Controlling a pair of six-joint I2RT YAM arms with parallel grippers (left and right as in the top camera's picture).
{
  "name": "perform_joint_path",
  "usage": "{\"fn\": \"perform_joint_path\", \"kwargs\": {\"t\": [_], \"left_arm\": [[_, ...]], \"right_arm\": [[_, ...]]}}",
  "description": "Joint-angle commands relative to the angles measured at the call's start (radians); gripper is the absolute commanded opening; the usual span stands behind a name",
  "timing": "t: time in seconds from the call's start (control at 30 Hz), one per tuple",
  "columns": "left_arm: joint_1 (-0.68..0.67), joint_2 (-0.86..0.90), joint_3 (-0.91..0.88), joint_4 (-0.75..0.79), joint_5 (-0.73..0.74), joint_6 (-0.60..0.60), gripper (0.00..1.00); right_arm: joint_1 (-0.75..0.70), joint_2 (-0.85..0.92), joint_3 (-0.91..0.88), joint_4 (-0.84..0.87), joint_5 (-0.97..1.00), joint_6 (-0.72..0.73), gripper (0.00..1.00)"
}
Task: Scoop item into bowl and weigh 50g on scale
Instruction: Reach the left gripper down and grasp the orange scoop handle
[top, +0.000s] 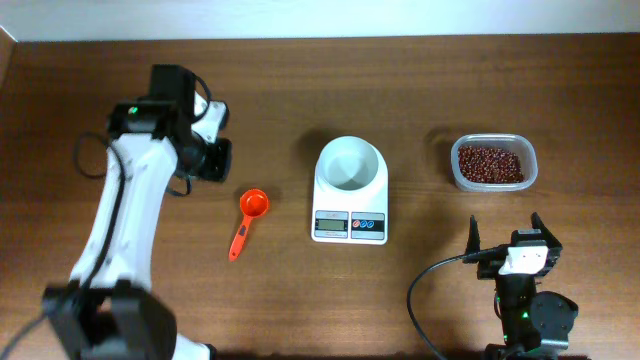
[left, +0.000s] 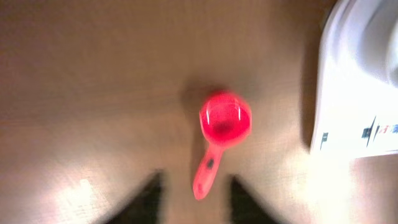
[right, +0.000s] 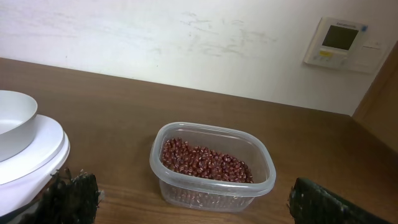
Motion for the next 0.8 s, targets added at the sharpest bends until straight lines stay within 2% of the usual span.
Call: {"fn": "perform_joint_path", "kwargs": {"t": [0.0,0.13,0.23,0.27,0.4,0.57,0.6,0.7,0.77], "left_arm": [[0.001,0.135,-0.004,-0.107,0.036,-0.052,0.00],[-0.014,0.230,-0.132,-0.093,0.039,-0.062,0.00],[-0.023,0.236,-0.231,-0.024,0.039,-0.062,0.06],[-0.023,0.236,-0.263,0.013,0.039,-0.063,0.10],[-0.027,0.236,-0.339,0.129,0.039,-0.062,0.37],[-0.068,0.236,-0.382,0.212,0.040,-0.063,0.55],[-0.079,0.236,-0.388,0.233,0.040,-0.063,0.56],[-0.123,0.236,-0.409,0.334,0.037,-0.110,0.47],[-0.141,0.236,-0.415,0.378,-0.014,-0.183,0.40]], "right_arm": [[0.006,-0.007,-0.007,-0.003,0.002,0.000,0.99],[0.006,-0.007,-0.007,-0.003,0.002,0.000,0.99],[0.006,-0.007,-0.007,-0.003,0.002,0.000,0.99],[0.006,-0.007,-0.007,-0.003,0.002,0.000,0.99],[0.006,-0.007,-0.007,-0.003,0.002,0.000,0.99],[0.006,-0.007,-0.007,-0.003,0.002,0.000,0.99],[0.006,-0.007,-0.007,-0.003,0.002,0.000,0.99],[0.006,-0.007,-0.007,-0.003,0.002,0.000,0.99],[0.006,-0.007,-0.007,-0.003,0.002,0.000,0.99]]}}
